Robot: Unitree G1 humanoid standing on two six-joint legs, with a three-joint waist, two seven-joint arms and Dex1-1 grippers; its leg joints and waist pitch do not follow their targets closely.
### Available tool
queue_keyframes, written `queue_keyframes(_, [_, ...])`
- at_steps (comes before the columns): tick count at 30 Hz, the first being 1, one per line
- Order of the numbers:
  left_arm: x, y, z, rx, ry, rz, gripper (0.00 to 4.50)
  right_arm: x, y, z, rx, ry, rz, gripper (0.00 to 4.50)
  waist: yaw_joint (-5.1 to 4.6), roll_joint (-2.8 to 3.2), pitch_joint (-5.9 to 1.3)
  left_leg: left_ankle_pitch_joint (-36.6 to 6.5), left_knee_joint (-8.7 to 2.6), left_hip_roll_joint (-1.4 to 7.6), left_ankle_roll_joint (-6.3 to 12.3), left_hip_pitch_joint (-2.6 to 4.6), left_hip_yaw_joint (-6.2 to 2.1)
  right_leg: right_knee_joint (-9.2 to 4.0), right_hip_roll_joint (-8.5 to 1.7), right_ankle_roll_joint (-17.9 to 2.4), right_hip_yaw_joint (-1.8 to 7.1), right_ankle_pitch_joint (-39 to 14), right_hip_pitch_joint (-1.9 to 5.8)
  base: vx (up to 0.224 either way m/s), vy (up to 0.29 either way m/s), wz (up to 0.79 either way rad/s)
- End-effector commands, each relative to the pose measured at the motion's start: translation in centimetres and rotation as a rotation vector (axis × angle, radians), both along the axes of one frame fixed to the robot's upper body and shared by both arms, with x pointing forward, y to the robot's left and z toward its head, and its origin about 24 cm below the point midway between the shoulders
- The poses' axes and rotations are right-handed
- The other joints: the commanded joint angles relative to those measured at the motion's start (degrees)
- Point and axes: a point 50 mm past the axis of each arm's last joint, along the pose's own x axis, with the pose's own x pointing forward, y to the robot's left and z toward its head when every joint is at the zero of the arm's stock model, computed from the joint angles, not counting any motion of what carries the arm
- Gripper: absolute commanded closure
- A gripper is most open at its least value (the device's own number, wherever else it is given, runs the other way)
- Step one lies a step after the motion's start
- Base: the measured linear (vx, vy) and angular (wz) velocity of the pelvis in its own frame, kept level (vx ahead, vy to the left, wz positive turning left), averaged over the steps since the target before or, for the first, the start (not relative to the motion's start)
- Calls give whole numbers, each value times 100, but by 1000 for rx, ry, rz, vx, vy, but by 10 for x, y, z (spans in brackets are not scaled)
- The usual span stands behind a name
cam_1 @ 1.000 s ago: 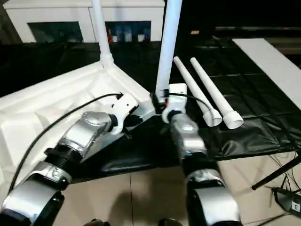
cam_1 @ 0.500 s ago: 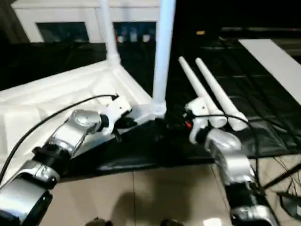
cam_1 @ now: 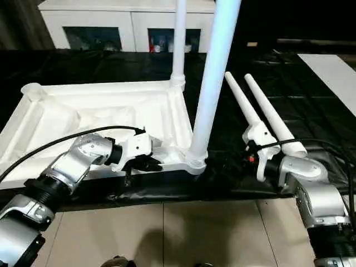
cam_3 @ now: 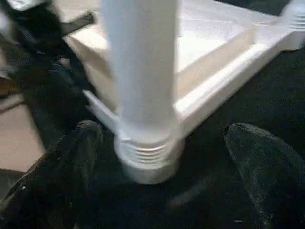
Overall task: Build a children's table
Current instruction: Rotate leg to tighten
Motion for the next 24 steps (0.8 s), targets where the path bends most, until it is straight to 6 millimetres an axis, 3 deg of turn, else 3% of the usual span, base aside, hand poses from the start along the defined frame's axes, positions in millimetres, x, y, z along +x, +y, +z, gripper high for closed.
queue_keyframes(1, [1, -6, 6, 16, -32, -57, 450, -2, 5, 6, 2, 2, 57, 3, -15, -22, -460, -1543, -412, 197, 361, 122, -43, -412, -322, -1078, 230, -1944, 303, 0, 0, 0])
queue_keyframes(5, [1, -9, 7, 15, -32, -74, 450, 7, 16, 2, -58, -15, 89, 3, -33, -16, -460, -1506, -416, 195, 289, 108, -53, -411, -311, -1049, 214, -2051, 287, 0, 0, 0])
queue_keyframes(8, [-1, -13, 7, 11, -32, -98, 450, 28, 24, 0, -125, -80, 19, 3, -50, -60, -474, -1451, -409, 198, 207, 110, -53, -388, -333, -1098, 217, -2018, 270, 0, 0, 0])
queue_keyframes(9, [-1, -13, 7, 11, -32, -98, 450, 28, 24, 0, -125, -80, 19, 3, -50, -46, -473, -1432, -409, 190, 197, 110, -54, -387, -327, -1105, 216, -2013, 277, 0, 0, 0])
queue_keyframes(10, [-1, -14, 7, 10, -31, -107, 450, 31, 25, 0, -130, -79, 19, 3, -7, -43, -469, -1462, -395, 208, 215, 177, -26, -412, -317, -1117, 237, -1961, 230, 0, 0, 0])
queue_keyframes(11, [-2, -14, 7, 10, -31, -112, 450, 32, 26, -1, -132, -75, 22, 3, 0, -33, -469, -1477, -395, 215, 229, 190, -20, -394, -317, -1193, 250, -1850, 229, 0, 0, 0])
queue_keyframes(13, [-2, -14, 7, 10, -32, -116, 450, 33, 28, -1, -130, -63, 43, 3, -1, -30, -482, -1357, -405, 217, 278, 133, -36, -348, -317, -1211, 242, -1658, 287, 0, 0, 0])
queue_keyframes(14, [-2, -14, 7, 10, -32, -116, 450, 33, 28, -1, -130, -60, 48, 3, 3, -28, -485, -1331, -404, 219, 292, 134, -35, -346, -316, -1207, 241, -1609, 288, 0, 0, 0])
queue_keyframes(15, [-2, -14, 7, 10, -34, -117, 450, 32, 29, -2, -127, -50, 67, 3, -2, -65, -494, -1258, -401, 218, 324, 117, -35, -324, -319, -1231, 243, -1472, 304, 0, 0, 0])
queue_keyframes(17, [-1, -14, 7, 13, -37, -116, 450, 31, 31, -4, -122, -29, 105, 19, 15, -56, -503, -1124, -381, 217, 408, 108, -27, -294, -327, -1288, 248, -1323, 307, 0, 0, 0])
queue_keyframes(24, [-1, -13, 7, 19, -38, -116, 450, 33, 26, -8, -128, -13, 127, 56, 21, -47, -490, -1189, -376, 213, 396, 105, -26, -326, -339, -1237, 239, -1625, 306, 0, 0, 0])
